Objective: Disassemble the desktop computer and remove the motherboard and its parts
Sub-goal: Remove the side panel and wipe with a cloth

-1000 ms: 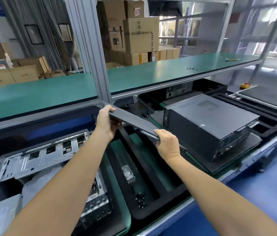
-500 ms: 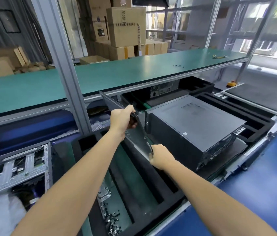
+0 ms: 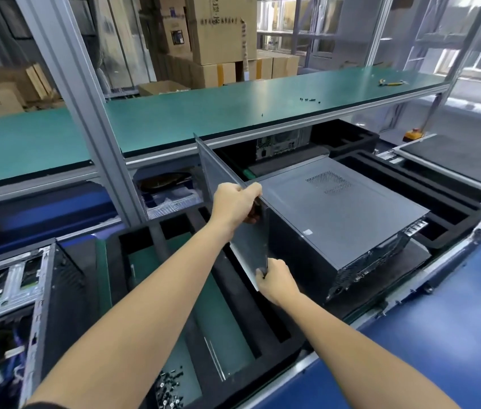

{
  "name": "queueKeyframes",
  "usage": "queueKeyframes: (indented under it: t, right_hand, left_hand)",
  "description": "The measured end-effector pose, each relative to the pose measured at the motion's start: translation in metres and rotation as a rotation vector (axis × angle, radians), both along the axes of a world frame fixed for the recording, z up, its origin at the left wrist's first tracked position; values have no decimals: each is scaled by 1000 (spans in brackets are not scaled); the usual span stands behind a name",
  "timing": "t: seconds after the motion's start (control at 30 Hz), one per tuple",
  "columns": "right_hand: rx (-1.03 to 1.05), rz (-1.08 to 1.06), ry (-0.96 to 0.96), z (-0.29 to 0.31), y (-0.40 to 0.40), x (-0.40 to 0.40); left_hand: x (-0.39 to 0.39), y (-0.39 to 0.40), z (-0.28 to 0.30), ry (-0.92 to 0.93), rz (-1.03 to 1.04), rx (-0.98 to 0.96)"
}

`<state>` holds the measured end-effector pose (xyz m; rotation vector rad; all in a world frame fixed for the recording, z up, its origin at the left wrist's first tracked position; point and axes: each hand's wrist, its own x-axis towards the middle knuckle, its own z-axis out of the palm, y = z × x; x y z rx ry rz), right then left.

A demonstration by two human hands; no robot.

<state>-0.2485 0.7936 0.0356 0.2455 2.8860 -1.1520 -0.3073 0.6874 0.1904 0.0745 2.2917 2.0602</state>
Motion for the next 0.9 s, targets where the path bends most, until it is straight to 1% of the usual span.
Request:
queueKeyframes:
  t: [0.27,0.43,0.6,0.9]
  right_hand:
    - [-73,-47,-20,-28,6,4]
    - [-25,-15,-62,-41,8,9]
    - [2,8,-103,-49,10,6]
    - [-165,-4,-186,-64,18,-1]
  left_hand:
    - [1,22,-19,-5,42,-47]
    - [-4,19,-34,-91,31,-51]
    - [-10,21,-49,-116,50,-46]
    - [-13,33,-67,-112,9,-77]
